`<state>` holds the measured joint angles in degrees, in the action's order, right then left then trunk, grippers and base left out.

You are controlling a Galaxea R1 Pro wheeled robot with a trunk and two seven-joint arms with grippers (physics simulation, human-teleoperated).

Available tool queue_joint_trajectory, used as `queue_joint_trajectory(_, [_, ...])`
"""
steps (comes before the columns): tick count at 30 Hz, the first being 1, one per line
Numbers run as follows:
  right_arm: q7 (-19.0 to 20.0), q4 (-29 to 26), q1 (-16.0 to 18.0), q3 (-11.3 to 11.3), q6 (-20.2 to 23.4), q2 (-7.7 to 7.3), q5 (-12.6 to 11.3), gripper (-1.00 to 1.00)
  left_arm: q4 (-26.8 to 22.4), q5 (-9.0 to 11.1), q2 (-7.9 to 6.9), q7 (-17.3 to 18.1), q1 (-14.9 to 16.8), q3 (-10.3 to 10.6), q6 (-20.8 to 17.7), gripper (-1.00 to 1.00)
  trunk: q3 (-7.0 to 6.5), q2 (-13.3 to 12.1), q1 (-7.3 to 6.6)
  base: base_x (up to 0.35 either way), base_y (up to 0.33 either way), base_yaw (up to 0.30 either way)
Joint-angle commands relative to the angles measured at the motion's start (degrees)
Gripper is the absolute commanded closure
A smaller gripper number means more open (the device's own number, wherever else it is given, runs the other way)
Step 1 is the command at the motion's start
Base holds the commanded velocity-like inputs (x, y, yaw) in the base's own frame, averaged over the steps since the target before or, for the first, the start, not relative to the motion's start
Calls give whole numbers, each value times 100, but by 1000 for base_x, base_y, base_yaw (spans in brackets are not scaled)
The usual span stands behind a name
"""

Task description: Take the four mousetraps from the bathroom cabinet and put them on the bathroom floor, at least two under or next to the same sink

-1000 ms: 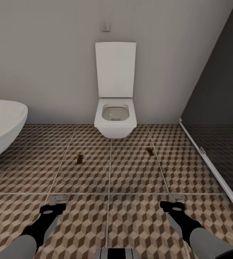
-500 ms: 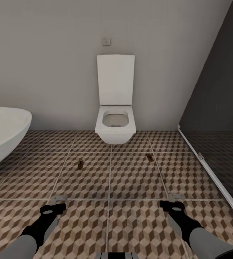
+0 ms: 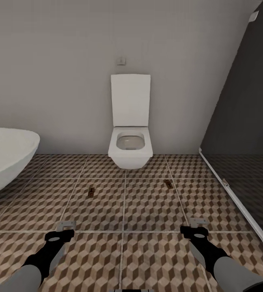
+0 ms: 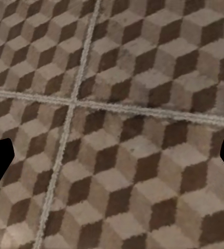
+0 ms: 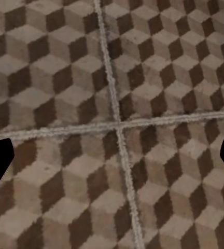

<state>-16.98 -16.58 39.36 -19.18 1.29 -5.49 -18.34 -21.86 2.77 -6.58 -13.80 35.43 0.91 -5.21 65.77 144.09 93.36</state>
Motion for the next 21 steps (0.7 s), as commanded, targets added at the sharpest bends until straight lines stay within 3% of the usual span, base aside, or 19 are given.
queue_joint_trajectory(1, [-33,-8,1,-49,13,-5,-48,-100,-13,30,-1,-18,-1,11,-32,-100,-18,0,-3,0,0,0])
queue_joint_trajectory(21, [-33,-8,1,-51,12,-5,-47,-100,-3,30,-1,-17,-1,6,-32,-100,-461,-27,-55,0,0,0])
